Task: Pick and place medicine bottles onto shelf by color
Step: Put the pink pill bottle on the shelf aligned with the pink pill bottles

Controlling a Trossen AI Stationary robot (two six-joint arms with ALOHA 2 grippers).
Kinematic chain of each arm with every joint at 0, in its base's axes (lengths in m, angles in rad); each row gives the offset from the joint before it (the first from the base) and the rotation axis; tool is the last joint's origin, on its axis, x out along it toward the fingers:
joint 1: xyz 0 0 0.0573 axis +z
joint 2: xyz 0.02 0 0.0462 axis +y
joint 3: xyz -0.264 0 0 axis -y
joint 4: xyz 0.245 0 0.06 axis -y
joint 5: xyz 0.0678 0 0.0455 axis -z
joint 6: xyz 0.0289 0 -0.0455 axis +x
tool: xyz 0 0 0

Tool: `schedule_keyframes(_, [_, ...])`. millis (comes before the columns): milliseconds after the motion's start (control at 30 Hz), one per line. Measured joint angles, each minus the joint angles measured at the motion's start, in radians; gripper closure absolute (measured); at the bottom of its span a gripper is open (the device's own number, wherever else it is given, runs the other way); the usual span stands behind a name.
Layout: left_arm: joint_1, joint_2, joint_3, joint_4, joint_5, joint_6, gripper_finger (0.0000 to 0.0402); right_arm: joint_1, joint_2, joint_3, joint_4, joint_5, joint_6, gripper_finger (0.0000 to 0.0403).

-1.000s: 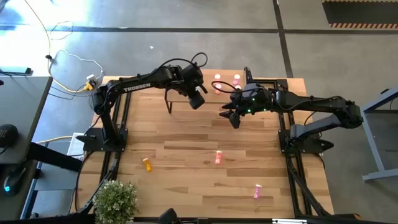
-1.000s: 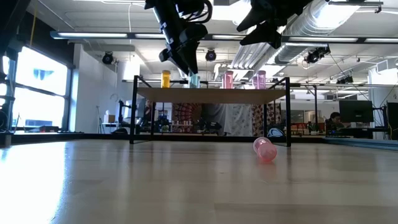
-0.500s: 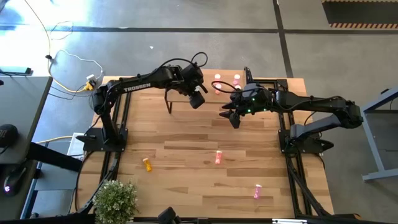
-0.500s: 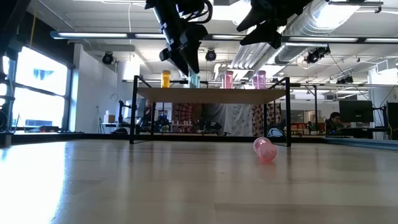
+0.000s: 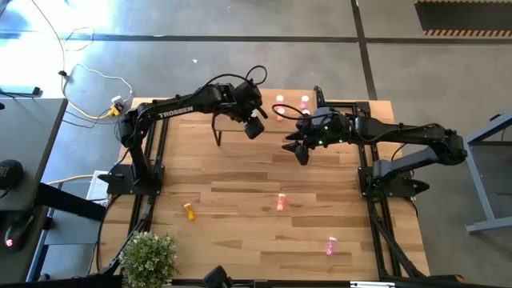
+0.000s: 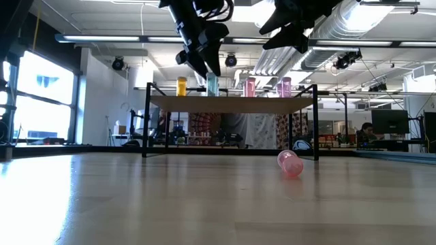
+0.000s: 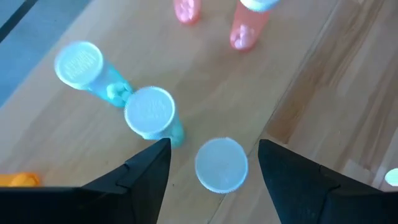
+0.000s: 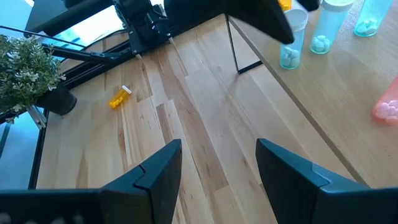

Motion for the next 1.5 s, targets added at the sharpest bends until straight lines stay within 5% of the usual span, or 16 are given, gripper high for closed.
schedule_keyframes(700, [0.008,0.0,0.058,-0.015,0.034,0.007,0.0172,0.0,0.0,0.0,0.0,0.0,0.0,0.0206])
schedule_keyframes(1200, [-0.013,-0.018,0.395,-0.297,0.03,0.071,0.0172,0.067,0.0,0.012,0.003,-0.04,0.045,0.0206])
schedule_keyframes(1500, [-0.169,-0.205,0.213,-0.259,-0.032,-0.005,0.0172,0.178,0.003,0.151,-0.032,0.065,-0.009,0.0206])
